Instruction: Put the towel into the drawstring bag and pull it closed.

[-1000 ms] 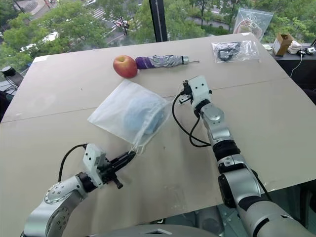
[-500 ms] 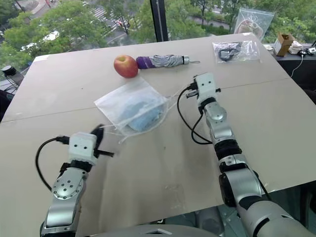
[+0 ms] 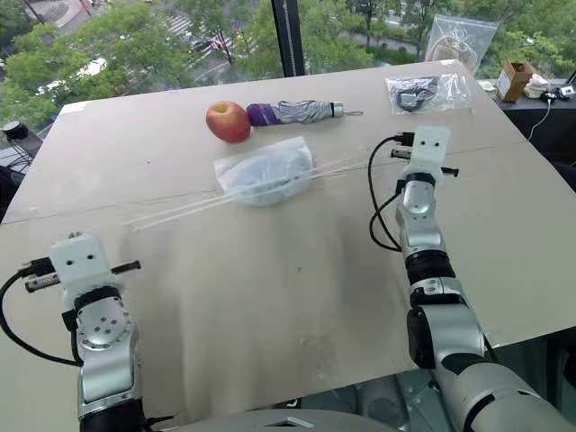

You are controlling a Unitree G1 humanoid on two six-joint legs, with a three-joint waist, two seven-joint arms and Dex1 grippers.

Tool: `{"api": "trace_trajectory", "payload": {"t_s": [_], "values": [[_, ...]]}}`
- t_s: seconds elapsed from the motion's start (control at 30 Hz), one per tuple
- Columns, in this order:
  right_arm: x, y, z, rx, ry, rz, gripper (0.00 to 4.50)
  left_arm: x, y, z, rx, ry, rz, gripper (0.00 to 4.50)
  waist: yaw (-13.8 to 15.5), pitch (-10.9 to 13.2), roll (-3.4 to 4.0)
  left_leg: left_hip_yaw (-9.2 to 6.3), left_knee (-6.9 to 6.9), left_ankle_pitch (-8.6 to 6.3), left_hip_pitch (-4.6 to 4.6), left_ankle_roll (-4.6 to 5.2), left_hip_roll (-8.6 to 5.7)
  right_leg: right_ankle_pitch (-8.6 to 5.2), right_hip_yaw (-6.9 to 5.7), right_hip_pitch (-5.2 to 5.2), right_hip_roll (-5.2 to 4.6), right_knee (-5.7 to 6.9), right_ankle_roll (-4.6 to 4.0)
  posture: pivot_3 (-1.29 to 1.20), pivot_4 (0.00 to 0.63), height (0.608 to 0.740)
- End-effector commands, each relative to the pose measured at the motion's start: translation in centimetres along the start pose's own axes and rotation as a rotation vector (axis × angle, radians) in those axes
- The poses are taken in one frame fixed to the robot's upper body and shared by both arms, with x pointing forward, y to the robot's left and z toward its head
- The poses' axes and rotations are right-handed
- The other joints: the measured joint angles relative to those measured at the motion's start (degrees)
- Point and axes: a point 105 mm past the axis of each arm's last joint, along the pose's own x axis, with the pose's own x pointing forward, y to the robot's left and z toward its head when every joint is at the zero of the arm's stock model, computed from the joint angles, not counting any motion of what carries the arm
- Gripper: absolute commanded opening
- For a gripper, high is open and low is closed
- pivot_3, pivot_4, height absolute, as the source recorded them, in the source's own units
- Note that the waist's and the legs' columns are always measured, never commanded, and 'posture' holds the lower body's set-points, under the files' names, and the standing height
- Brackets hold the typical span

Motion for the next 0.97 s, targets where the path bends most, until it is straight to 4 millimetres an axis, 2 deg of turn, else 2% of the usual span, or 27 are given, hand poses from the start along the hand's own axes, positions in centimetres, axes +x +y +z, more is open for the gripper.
{"api": "trace_trajectory", "payload": {"t_s": [0.03,0.1,0.17,0.2,0.23,0.3,0.33,0.37,0.4,0.43,0.5,0.53,0.63,0.73,0.77,0.87,0.97], "values": [[0.7,-4.2,-0.5,0.126,0.067,-0.21,0.0,0.3,5.7,-2.4,-0.022,0.115,0.257,0.1,0.0,0.0,0.0,0.0,0.0,0.0,0.0,0.0,0.0,0.0,0.0,0.0,0.0,0.0,0.0,0.0,0.15,0.74],[0.6,-4.1,-1.1,0.168,0.108,-0.218,0.0,0.2,6.3,-3.2,-0.081,0.162,0.318,0.1,0.0,0.0,0.0,-0.01,0.02,0.0,0.0,0.0,0.01,0.0,0.0,0.01,0.0,0.0,0.0,0.0,0.15,0.74],[0.6,-3.7,-1.5,0.199,0.138,-0.2,0.0,0.5,5.9,-3.6,-0.131,0.181,0.313,0.1,0.0,0.0,-0.01,0.0,0.05,0.0,0.01,0.02,0.01,0.01,0.0,0.02,0.01,0.02,0.01,0.0,0.15,0.74],[0.6,-2.6,-1.7,0.23,0.158,-0.143,0.0,0.8,4.9,-3.4,-0.165,0.175,0.268,0.1,0.0,0.0,-0.01,-0.01,0.06,0.0,0.01,0.01,0.01,0.01,-0.01,0.02,0.0,0.03,0.01,0.0,0.15,0.74],[0.5,-0.4,-1.9,0.276,0.197,-0.01,0.0,1.2,3.5,-2.9,-0.205,0.155,0.193,0.1,0.0,0.0,-0.01,0.0,0.07,0.0,0.01,0.01,0.0,0.01,-0.01,0.03,0.01,0.03,0.01,0.0,0.15,0.74],[-0.7,4.8,-1.1,0.362,0.224,0.341,0.0,1.5,-1.9,-0.7,-0.358,0.088,-0.128,0.1,-0.1,0.0,-0.01,0.02,0.07,0.0,0.01,0.01,0.0,0.01,0.0,0.03,0.02,0.04,0.01,0.0,0.15,0.74],[-1.7,6.6,-0.5,0.355,0.216,0.495,0.64,0.8,-4.7,1.1,-0.46,0.038,-0.317,0.0,-0.1,0.0,0.0,0.06,0.07,-0.01,0.01,0.02,0.01,0.01,-0.01,0.03,0.03,0.04,0.01,0.0,0.15,0.74],[-2.9,7.9,-0.1,0.326,0.202,0.64,0.92,0.0,-6.6,2.7,-0.519,-0.016,-0.473,0.0,-0.1,0.0,0.02,0.07,0.07,-0.01,0.01,0.03,0.03,0.01,-0.02,0.03,0.05,0.04,0.01,0.0,0.15,0.74],[-4.4,8.9,0.2,0.298,0.191,0.789,1.37,-1.0,-8.2,4.1,-0.544,-0.055,-0.619,0.0,0.0,0.0,0.02,0.09,0.07,-0.06,0.0,0.12,0.04,0.01,-0.05,0.03,0.05,0.04,0.01,0.0,0.15,0.74],[-5.9,9.3,0.3,0.286,0.198,0.926,1.84,-1.9,-9.4,5.1,-0.579,-0.074,-0.746,0.26,0.1,0.0,0.01,0.1,0.09,-0.09,-0.02,0.17,0.04,0.01,-0.08,0.05,0.04,0.04,0.01,0.0,0.15,0.74],[-8.8,8.9,0.2,0.228,0.21,1.143,2.67,-3.2,-10.6,6.1,-0.579,-0.092,-0.931,0.79,0.1,0.0,0.0,0.04,0.13,-0.09,-0.09,0.17,0.04,0.01,-0.21,0.09,0.04,-0.05,0.01,0.0,0.15,0.74],[-9.8,8.3,-0.1,0.181,0.215,1.214,3.16,-3.6,-10.8,6.3,-0.566,-0.091,-0.996,1.29,0.2,0.0,-0.01,-0.04,0.14,-0.09,-0.08,0.16,0.04,0.01,-0.2,0.11,0.03,-0.07,0.01,0.0,0.15,0.74],[-12.0,4.8,-2.6,0.0,0.294,1.337,4.49,-3.5,-10.0,4.6,-0.429,-0.031,-1.047,2.67,0.2,0.0,0.02,-0.13,0.12,-0.09,-0.07,0.16,0.0,0.0,-0.16,0.1,0.01,-0.13,0.02,0.0,0.15,0.74],[-13.2,1.5,-3.8,-0.06,0.354,1.38,4.5,-3.5,-8.1,1.6,-0.283,0.077,-1.063,4.14,-0.2,0.0,0.04,-0.04,0.07,-0.12,-0.01,0.22,0.02,-0.01,-0.04,0.07,0.02,-0.13,0.02,0.0,0.15,0.74],[-13.4,0.5,-3.9,-0.068,0.361,1.382,4.5,-3.8,-7.4,0.7,-0.243,0.108,-1.078,4.38,-0.2,0.0,0.03,0.04,0.04,-0.15,0.08,0.26,0.11,-0.01,0.02,0.1,0.08,-0.13,0.02,0.0,0.15,0.74],[-13.8,-2.1,-3.8,-0.064,0.37,1.372,4.5,-6.0,-5.0,-0.7,-0.213,0.2,-1.206,4.38,0.1,0.0,0.03,0.02,0.04,-0.16,0.1,0.27,0.27,-0.02,-0.03,0.15,0.22,-0.14,0.0,0.0,0.15,0.74],[-14.5,-3.4,-3.3,-0.025,0.356,1.379,4.5,-8.4,-3.8,-1.1,-0.158,0.237,-1.323,4.38,0.4,0.1,0.17,0.1,0.14,-0.15,0.16,0.28,0.27,-0.02,-0.02,0.3,0.14,-0.18,0.01,0.0,0.15,0.74]]}}
